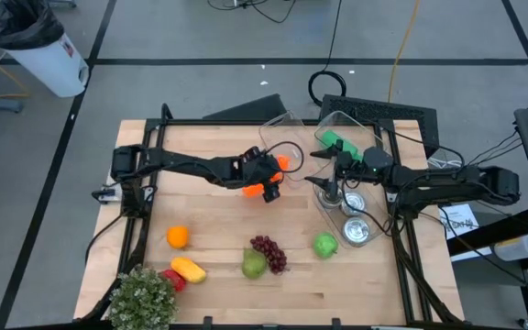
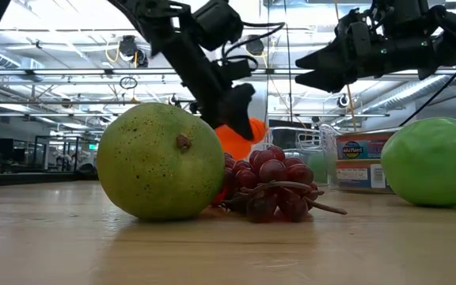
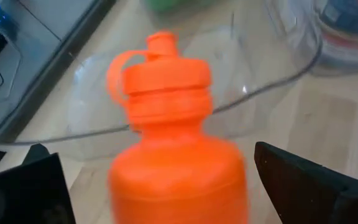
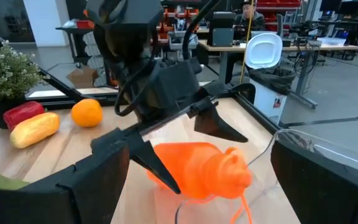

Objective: Pick & Place Food Item
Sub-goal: Put the orange water bottle into the top right transparent bin

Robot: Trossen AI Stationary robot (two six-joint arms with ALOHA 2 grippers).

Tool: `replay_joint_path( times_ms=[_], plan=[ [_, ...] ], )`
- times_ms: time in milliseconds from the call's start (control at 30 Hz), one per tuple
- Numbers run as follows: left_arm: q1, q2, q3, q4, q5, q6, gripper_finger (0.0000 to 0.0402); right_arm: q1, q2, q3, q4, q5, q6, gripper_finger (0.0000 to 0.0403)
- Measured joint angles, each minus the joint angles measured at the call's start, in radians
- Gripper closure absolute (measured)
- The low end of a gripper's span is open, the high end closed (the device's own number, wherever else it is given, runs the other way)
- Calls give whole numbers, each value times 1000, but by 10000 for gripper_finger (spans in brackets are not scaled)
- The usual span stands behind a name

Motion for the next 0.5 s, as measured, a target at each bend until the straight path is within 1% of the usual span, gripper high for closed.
replay_joint_path(
  times_ms=[200,300,400,500],
  plan=[
    [0,25,-1,-27,1,-5,90,0,0,0,-2,0,0,30],
    [2,24,-1,-37,0,-14,99,0,0,0,-2,0,0,30],
    [6,24,-1,-62,0,-22,121,0,0,0,-1,0,0,30],
    [9,24,-1,-93,1,-36,160,0,0,0,-1,0,1,30]
  ],
)
